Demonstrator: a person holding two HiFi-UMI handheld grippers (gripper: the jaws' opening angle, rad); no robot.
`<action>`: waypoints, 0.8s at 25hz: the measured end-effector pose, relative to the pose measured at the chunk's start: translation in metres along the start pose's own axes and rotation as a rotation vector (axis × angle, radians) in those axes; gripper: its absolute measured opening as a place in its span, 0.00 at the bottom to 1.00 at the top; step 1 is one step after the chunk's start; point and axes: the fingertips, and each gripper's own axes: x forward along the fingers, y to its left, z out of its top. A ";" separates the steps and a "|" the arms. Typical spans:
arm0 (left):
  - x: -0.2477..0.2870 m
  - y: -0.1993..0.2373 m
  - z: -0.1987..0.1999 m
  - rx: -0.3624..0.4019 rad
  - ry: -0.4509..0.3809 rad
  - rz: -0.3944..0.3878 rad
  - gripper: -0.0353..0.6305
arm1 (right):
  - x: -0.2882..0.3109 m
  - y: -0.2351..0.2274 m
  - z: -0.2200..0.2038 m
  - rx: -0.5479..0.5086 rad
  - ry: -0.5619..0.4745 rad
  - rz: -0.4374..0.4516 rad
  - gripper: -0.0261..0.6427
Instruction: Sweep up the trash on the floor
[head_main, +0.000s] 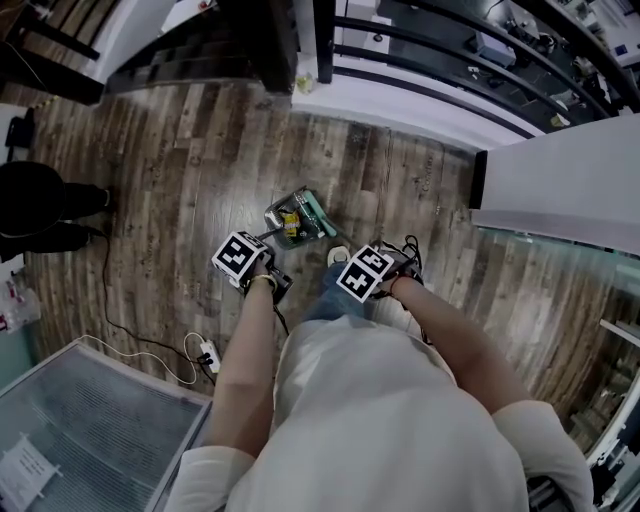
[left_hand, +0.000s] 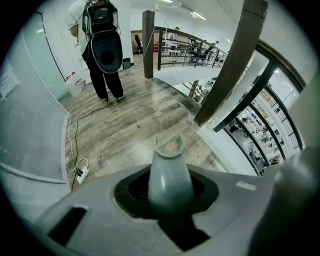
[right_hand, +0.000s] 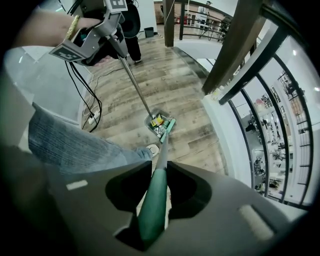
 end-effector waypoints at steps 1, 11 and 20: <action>0.000 0.000 0.000 0.021 0.001 0.002 0.19 | 0.000 -0.001 0.000 0.000 0.002 0.002 0.19; 0.004 0.001 0.000 0.244 0.017 -0.005 0.21 | -0.002 0.000 0.001 0.010 0.011 0.007 0.19; 0.001 -0.009 -0.004 0.504 0.040 -0.020 0.21 | 0.000 0.001 -0.002 0.030 0.012 0.016 0.19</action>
